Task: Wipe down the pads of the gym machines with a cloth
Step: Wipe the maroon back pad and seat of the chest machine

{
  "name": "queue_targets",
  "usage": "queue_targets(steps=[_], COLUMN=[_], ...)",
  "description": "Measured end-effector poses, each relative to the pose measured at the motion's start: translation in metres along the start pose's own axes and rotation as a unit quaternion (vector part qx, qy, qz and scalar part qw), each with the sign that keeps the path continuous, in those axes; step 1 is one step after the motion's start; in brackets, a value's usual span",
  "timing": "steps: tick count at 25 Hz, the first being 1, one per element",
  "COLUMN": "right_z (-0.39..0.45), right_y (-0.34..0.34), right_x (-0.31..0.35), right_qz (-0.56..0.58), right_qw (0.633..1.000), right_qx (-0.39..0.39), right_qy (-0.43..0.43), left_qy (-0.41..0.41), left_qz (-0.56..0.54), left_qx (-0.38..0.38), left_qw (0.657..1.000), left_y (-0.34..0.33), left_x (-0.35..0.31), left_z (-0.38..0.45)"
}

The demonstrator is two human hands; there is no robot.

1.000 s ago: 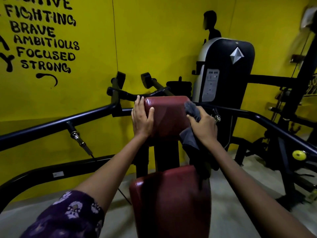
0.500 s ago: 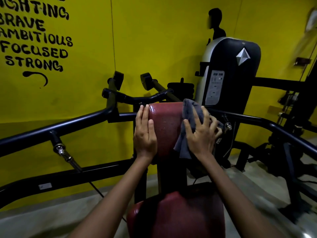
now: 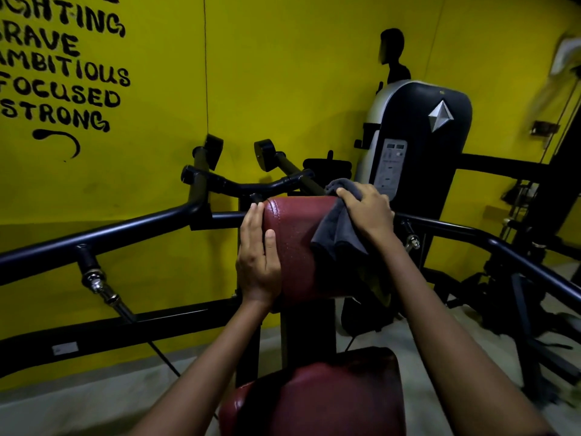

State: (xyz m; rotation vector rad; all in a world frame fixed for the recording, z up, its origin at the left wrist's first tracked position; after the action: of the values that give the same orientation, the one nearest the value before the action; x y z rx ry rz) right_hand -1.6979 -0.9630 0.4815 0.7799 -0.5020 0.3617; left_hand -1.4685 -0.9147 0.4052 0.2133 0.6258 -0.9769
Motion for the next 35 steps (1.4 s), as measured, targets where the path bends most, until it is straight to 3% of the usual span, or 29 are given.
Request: queue_targets(steps=[4,8,11,14,16,18,22,26,28,31,35], right_z=[-0.022,-0.042,0.002,0.024,0.010,-0.027,-0.116,-0.092,-0.057,-0.041,-0.085], right_y=[-0.017,-0.021,-0.016,-0.019,-0.012,-0.004,-0.008,0.005,0.013,0.006,-0.003], right_x=[0.060,0.087,0.042,-0.001,-0.009,-0.019,-0.039,-0.039,-0.014,0.035,0.030], right_qz=[-0.141,-0.126,-0.106,0.067,0.079,0.045,-0.013,0.029,-0.005,-0.109,-0.092], right_qw=[0.976,0.950,0.976,0.995,0.997,0.994,0.961,0.959,0.968,0.966,0.915], right_qx=[-0.008,-0.019,-0.008,0.064,0.009,-0.103,-0.276,-0.282,-0.250,-0.209,-0.236], right_qy=[0.167,0.285,0.188,0.038,0.019,0.009,0.023,0.013,0.010,0.105,0.313], left_qy=[0.012,0.014,0.010,0.016,0.018,0.019,0.018,0.019,0.016,0.011,0.015], left_qz=[-0.011,-0.014,-0.010,-0.011,-0.011,-0.014,-0.013,-0.016,-0.017,-0.011,-0.018], left_qx=[-0.013,-0.015,-0.010,-0.014,-0.017,-0.016,-0.016,-0.016,-0.014,-0.012,-0.017], left_qw=[1.000,1.000,1.000,1.000,1.000,1.000,1.000,1.000,1.000,1.000,1.000], left_y=[0.002,0.003,0.002,0.003,0.003,0.003,0.003,0.004,0.003,0.003,0.003], left_x=[0.002,0.002,0.002,0.002,0.002,0.003,0.002,0.002,0.003,0.003,0.001], left_z=[-0.001,-0.002,0.000,-0.002,-0.002,-0.002,-0.002,-0.004,-0.003,-0.002,-0.003])
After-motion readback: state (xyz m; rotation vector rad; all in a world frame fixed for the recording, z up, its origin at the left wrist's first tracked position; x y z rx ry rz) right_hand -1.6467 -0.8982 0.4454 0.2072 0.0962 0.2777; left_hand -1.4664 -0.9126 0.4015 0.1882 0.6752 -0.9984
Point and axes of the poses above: each hand's wrist, its own z-axis towards the middle knuckle, its own y-axis out of the back of the hand, x = y × z, the point moved 9 cm from there along z, towards the middle knuckle, and after that the axes turned 5 degrees about -x, right-handed, at the moved point
